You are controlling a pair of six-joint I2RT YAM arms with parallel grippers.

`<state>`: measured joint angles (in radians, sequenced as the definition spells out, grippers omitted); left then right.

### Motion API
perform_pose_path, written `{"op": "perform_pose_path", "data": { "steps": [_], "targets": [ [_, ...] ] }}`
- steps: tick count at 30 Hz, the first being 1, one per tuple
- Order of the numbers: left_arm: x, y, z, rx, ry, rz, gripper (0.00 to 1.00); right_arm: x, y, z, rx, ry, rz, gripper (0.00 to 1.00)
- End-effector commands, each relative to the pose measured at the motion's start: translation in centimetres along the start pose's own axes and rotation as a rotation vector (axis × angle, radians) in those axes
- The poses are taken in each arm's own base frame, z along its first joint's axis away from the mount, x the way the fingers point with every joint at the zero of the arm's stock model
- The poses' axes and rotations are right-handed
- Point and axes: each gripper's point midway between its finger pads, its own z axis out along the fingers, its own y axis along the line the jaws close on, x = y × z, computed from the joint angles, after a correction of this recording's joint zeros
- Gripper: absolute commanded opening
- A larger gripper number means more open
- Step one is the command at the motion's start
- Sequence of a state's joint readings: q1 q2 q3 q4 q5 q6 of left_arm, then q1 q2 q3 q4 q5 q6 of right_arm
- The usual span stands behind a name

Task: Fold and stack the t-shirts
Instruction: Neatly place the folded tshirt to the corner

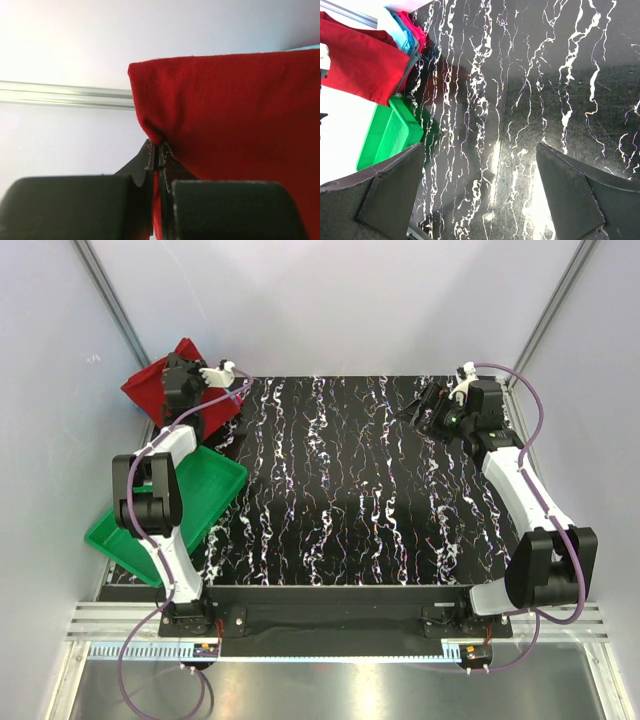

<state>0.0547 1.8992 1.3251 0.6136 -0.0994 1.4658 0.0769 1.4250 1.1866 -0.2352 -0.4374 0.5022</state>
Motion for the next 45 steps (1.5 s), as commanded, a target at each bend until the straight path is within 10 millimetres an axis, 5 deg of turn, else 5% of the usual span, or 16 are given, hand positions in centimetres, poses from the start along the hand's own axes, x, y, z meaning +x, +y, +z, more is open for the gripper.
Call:
{"op": "perform_pose_path", "data": {
  "steps": [1, 10, 20, 25, 26, 35, 45],
  "targets": [
    [0.3, 8.4, 0.5, -0.275, -0.06, -0.063, 0.0, -0.6, 0.3, 0.6, -0.015, -0.017, -0.029, 1.0],
    [1.4, 7.8, 2.9, -0.292, -0.126, -0.109, 0.0, -0.5, -0.2, 1.4, -0.009, -0.001, -0.018, 1.0],
    [3.2, 4.4, 5.7, -0.214, -0.147, -0.182, 0.0, 0.0, -1.1, 2.2, 0.012, 0.017, -0.01, 1.0],
    [4.6, 5.1, 6.2, -0.245, -0.178, -0.31, 0.0, -0.2, -1.3, 2.7, 0.017, 0.017, -0.007, 1.0],
    [4.5, 3.1, 7.4, -0.227, -0.183, -0.332, 0.0, -0.2, -1.7, 2.9, 0.032, 0.015, -0.011, 1.0],
    [4.5, -0.6, 9.3, -0.163, -0.181, -0.347, 0.0, -0.3, -2.4, 3.1, 0.055, 0.009, -0.018, 1.0],
    [6.1, -1.8, 10.4, -0.156, -0.153, -0.451, 0.0, 0.2, -3.0, 3.6, 0.068, 0.022, -0.014, 1.0]
  ]
}}
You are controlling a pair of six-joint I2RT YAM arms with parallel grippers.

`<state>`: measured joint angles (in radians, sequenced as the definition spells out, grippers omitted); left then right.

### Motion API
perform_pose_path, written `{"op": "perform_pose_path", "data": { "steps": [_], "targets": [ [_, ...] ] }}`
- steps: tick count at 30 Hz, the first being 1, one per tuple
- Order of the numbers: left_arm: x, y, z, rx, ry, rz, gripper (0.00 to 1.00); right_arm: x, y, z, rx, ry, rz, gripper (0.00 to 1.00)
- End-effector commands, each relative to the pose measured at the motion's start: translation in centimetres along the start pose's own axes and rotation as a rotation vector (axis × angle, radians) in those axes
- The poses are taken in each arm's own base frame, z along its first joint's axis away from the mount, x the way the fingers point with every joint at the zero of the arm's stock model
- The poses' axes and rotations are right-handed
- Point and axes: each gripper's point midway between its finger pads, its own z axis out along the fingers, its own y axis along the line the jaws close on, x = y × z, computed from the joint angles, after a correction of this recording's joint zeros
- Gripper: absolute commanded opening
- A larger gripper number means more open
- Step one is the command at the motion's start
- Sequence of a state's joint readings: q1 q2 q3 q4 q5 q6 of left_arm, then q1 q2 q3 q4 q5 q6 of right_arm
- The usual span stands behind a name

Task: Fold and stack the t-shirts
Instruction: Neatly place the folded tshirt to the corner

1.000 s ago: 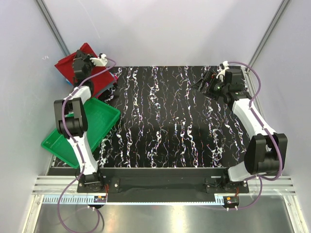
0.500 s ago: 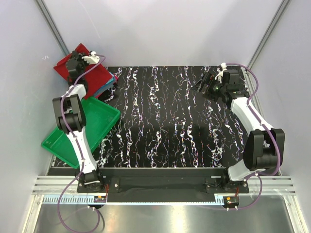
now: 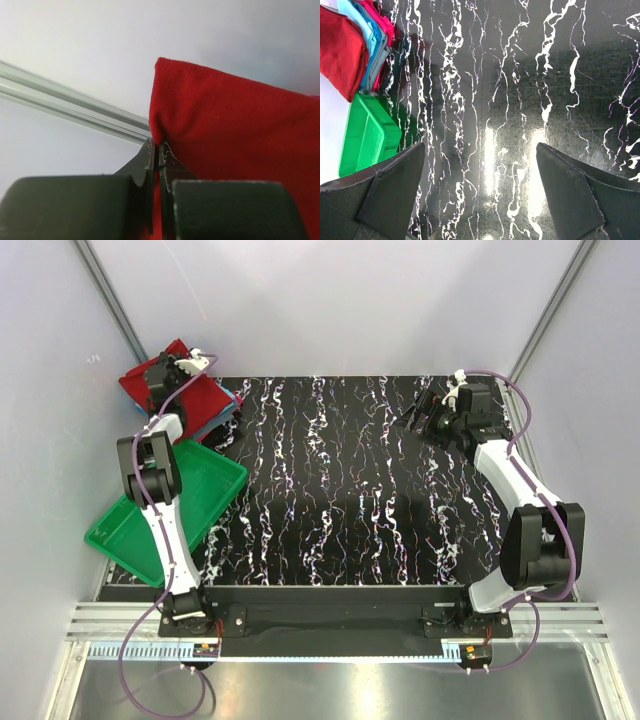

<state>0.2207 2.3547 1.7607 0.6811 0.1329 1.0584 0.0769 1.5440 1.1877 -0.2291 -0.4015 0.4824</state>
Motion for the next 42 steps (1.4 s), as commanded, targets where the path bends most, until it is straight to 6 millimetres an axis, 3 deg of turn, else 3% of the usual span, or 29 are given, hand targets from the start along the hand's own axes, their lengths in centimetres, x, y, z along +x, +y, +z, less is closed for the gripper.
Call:
{"op": "perform_pose_path", "data": {
  "steps": [1, 19, 23, 24, 26, 27, 30, 34, 39, 41, 42],
  "targets": [
    [-2.3, 4.6, 0.6, -0.124, -0.097, -0.054, 0.0, -1.8, 0.8, 0.4, -0.014, -0.048, -0.04, 1.0],
    [-0.6, 4.4, 1.0, -0.111, -0.081, -0.127, 0.0, -1.4, 0.2, 1.3, -0.013, -0.037, -0.027, 1.0],
    [-0.7, 4.9, 0.7, -0.154, -0.083, -0.131, 0.22, -1.3, 0.1, 1.3, -0.007, -0.037, -0.026, 1.0],
    [-0.5, 4.6, 0.7, -0.145, -0.074, -0.127, 0.11, -1.3, 0.1, 1.2, -0.008, -0.038, -0.026, 1.0],
    [-0.7, 5.3, 0.5, -0.156, -0.074, -0.125, 0.12, -1.3, 0.3, 1.2, -0.014, -0.036, -0.028, 1.0],
    [-1.0, 6.1, 0.2, -0.194, -0.077, -0.131, 0.25, -1.3, 0.3, 1.2, -0.014, -0.037, -0.028, 1.0],
    [-2.6, 8.6, -1.1, -0.313, -0.085, -0.154, 0.45, -1.5, 1.0, 1.0, -0.039, -0.033, -0.026, 1.0],
    [-6.1, 9.6, -2.7, -0.377, -0.087, -0.153, 0.52, -1.9, 1.3, 0.4, -0.04, -0.055, -0.031, 1.0],
    [-13.7, 9.0, -6.4, -0.452, -0.095, -0.172, 0.56, -2.0, 2.0, -0.9, -0.047, -0.065, -0.023, 1.0],
    [-16.3, 7.3, -8.1, -0.465, -0.059, -0.286, 0.61, -1.7, 2.3, -1.6, -0.041, -0.057, -0.009, 1.0],
    [-17.8, 8.3, -9.1, -0.479, -0.055, -0.36, 0.64, -1.9, 2.5, -2.0, -0.038, -0.054, -0.006, 1.0]
  ]
}}
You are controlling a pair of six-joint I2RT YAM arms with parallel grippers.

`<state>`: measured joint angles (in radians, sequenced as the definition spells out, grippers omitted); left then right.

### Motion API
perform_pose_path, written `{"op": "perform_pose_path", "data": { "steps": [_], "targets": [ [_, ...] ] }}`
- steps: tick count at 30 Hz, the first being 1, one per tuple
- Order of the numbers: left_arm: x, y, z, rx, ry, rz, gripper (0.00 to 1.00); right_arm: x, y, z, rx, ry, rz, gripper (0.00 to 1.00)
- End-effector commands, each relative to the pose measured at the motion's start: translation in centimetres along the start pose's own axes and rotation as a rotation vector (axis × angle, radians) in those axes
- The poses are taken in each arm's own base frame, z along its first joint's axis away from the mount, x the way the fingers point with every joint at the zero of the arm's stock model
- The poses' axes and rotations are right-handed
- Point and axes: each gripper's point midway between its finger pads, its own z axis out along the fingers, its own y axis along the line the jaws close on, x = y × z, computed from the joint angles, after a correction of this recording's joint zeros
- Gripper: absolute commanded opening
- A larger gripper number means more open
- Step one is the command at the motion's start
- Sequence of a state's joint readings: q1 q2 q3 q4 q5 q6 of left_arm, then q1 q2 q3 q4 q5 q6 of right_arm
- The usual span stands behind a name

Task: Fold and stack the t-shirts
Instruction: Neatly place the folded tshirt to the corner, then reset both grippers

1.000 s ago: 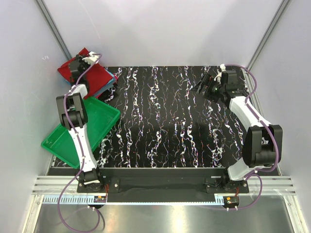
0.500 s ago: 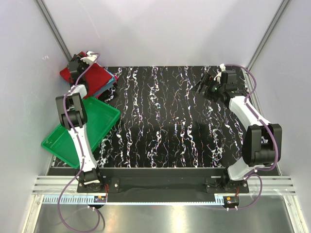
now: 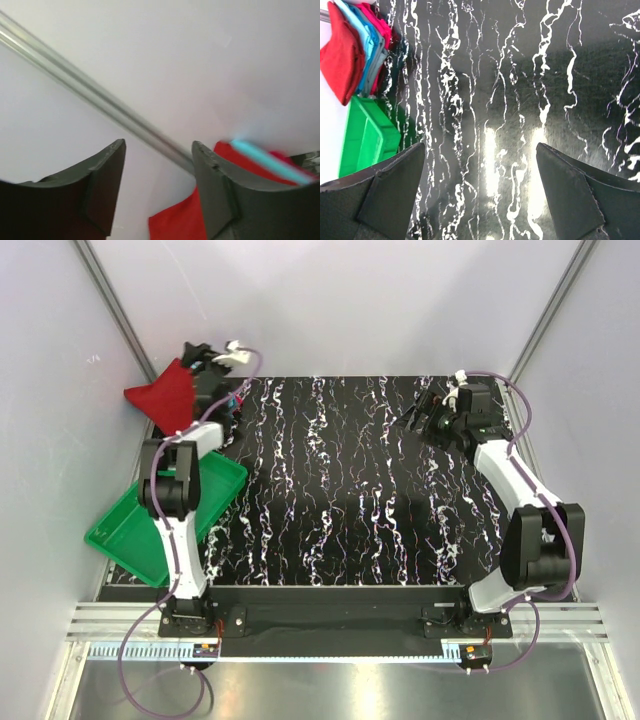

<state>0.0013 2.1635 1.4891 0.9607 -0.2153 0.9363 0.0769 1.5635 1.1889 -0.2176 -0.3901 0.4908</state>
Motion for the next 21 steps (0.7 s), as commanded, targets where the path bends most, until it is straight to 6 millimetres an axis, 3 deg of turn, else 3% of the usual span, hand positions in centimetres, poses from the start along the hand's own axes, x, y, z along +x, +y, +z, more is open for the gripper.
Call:
{"op": "perform_pose_path", "data": {
  "steps": [1, 2, 4, 5, 7, 8, 9, 10, 11, 12, 14, 16, 20, 21],
  "targets": [
    [-9.0, 6.5, -3.2, -0.22, -0.026, -0.264, 0.68, -1.9, 3.4, -3.4, -0.055, -0.058, -0.019, 1.0],
    [-10.9, 4.7, -4.0, -0.158, 0.0, -0.334, 0.77, -1.9, 3.5, -3.9, -0.051, -0.061, -0.02, 1.0],
    [-12.7, 2.0, -5.0, 0.044, 0.127, -0.521, 0.98, -1.7, 3.5, -5.7, -0.02, -0.084, -0.024, 1.0],
    [-15.9, 1.3, -5.3, 0.151, 0.099, -0.605, 0.99, -1.7, 3.6, -6.4, -0.01, -0.095, -0.032, 1.0],
    [-17.8, -1.1, -7.9, 0.308, 0.151, -0.757, 0.99, -1.5, 3.5, -7.8, 0.019, -0.105, -0.038, 1.0],
    [-19.4, -4.1, -10.3, 0.439, 0.127, -0.79, 0.99, -1.5, 3.6, -8.2, 0.024, -0.105, -0.037, 1.0],
    [-21.7, -2.7, -11.6, 0.448, 0.074, -0.881, 0.99, -1.0, 3.5, -8.5, 0.031, -0.092, -0.033, 1.0],
    [-22.7, -3.1, -12.9, 0.482, 0.058, -0.917, 0.99, -0.8, 3.8, -9.2, 0.018, -0.097, -0.037, 1.0],
    [-23.7, -5.0, -15.3, 0.588, 0.049, -0.953, 0.99, -0.4, 3.7, -9.6, 0.021, -0.094, -0.033, 1.0],
    [-24.8, -4.2, -16.7, 0.622, 0.067, -1.044, 0.99, 0.1, 3.1, -9.8, 0.046, -0.095, -0.024, 1.0],
    [-25.7, -4.8, -19.2, 0.737, 0.132, -1.132, 0.99, 0.3, 3.2, -11.0, 0.054, -0.117, -0.018, 1.0],
    [-24.8, -5.6, -22.2, 0.829, 0.298, -1.181, 0.99, 1.1, 2.9, -11.7, 0.061, -0.116, -0.009, 1.0],
    [-26.2, -6.6, -29.9, 1.162, 0.305, -1.153, 0.99, 2.7, 2.4, -11.8, 0.068, -0.085, 0.026, 1.0],
    [-27.0, -4.6, -31.0, 1.152, 0.248, -1.157, 0.99, 3.5, 2.4, -11.7, 0.047, -0.06, 0.03, 1.0]
  ]
}}
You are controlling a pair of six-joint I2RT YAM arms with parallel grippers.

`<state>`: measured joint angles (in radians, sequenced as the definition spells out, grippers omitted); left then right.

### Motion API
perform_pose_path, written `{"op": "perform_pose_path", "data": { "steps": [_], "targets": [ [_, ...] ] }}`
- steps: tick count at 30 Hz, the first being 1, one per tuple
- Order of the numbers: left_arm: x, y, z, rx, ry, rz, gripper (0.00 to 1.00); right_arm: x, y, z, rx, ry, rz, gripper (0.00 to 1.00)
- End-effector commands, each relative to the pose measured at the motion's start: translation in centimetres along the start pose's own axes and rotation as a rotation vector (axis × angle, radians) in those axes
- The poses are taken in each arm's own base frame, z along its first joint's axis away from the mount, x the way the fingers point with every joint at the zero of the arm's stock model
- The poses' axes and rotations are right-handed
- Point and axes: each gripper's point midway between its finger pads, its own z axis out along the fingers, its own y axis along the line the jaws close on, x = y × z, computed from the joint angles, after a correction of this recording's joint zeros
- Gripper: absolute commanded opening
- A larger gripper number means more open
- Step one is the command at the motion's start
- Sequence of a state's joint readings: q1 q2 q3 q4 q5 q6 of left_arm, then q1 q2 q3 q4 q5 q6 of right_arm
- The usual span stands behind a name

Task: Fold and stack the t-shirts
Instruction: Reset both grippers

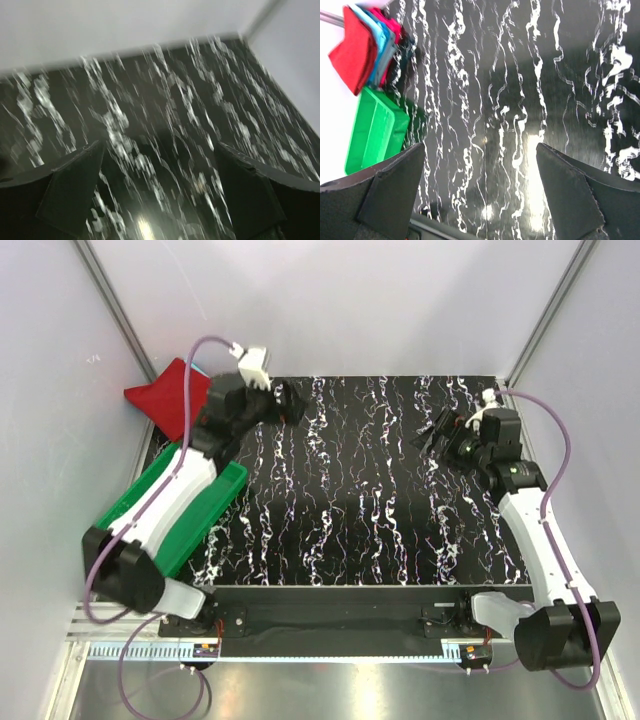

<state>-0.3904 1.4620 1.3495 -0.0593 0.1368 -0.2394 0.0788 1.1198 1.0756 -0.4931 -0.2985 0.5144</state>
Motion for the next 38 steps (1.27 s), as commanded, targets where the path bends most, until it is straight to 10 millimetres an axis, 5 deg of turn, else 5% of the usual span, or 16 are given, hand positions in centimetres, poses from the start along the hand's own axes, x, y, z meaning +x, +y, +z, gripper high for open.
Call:
{"op": "perform_pose_path", "data": {
  "steps": [1, 6, 13, 22, 38],
  "targets": [
    [4.5, -5.5, -5.6, 0.202, 0.157, -0.078, 0.99, 1.5, 0.0, -0.6, -0.014, 0.033, 0.023, 1.0],
    [4.9, -7.4, -9.1, 0.272, 0.122, -0.039, 0.99, 1.6, 0.7, -2.1, -0.049, -0.006, -0.006, 1.0],
    [5.1, -9.4, -9.7, 0.379, 0.137, -0.067, 0.99, 0.8, 1.6, -3.6, -0.077, -0.069, -0.003, 1.0],
    [4.4, -9.4, -10.6, 0.378, 0.102, -0.046, 0.99, 0.2, 1.9, -5.1, -0.086, -0.135, -0.003, 1.0],
    [3.8, -9.6, -11.1, 0.396, 0.069, -0.031, 0.99, 0.4, 1.6, -5.0, -0.081, -0.131, -0.014, 1.0]
  ]
}}
